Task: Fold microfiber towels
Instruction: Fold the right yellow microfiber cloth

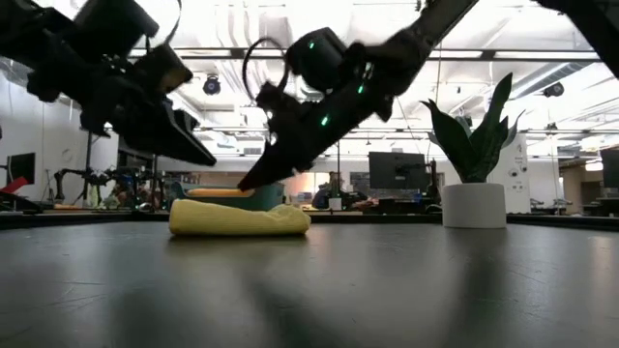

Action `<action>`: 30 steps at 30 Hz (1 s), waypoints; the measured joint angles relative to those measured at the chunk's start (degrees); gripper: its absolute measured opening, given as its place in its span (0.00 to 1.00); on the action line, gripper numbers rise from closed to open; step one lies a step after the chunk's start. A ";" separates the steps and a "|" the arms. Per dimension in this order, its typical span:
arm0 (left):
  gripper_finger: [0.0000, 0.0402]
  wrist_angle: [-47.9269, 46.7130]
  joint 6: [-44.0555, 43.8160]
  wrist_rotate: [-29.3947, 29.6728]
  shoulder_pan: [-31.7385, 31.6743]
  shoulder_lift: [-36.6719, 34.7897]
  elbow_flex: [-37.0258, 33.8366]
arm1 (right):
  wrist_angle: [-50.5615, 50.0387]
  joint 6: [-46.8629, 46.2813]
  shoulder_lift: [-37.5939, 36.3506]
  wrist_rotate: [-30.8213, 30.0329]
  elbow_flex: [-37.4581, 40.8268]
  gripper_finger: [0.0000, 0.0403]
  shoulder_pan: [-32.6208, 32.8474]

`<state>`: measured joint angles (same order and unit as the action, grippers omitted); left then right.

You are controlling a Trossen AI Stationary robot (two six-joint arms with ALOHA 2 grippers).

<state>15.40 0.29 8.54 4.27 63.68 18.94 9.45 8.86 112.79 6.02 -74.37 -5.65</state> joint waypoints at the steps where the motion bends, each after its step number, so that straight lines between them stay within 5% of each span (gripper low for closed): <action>1: 0.20 1.76 0.03 -0.09 0.43 2.00 0.00 | 1.72 0.01 0.99 -1.71 0.00 0.02 0.04; 9: 0.02 7.37 -2.86 -2.08 1.47 14.36 0.00 | 8.69 -0.53 6.92 -6.28 0.02 0.02 0.13; 17: 0.01 10.57 -8.06 -6.48 1.29 20.13 0.02 | 8.74 0.16 8.04 -8.50 0.61 0.02 0.04; 30: 0.02 2.82 -7.43 -4.91 1.34 9.42 -0.09 | -0.34 1.78 1.23 -10.51 0.94 0.02 -0.17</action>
<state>18.21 -7.14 3.63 5.61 73.10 18.85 9.10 10.65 114.02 -4.49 -73.43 -5.82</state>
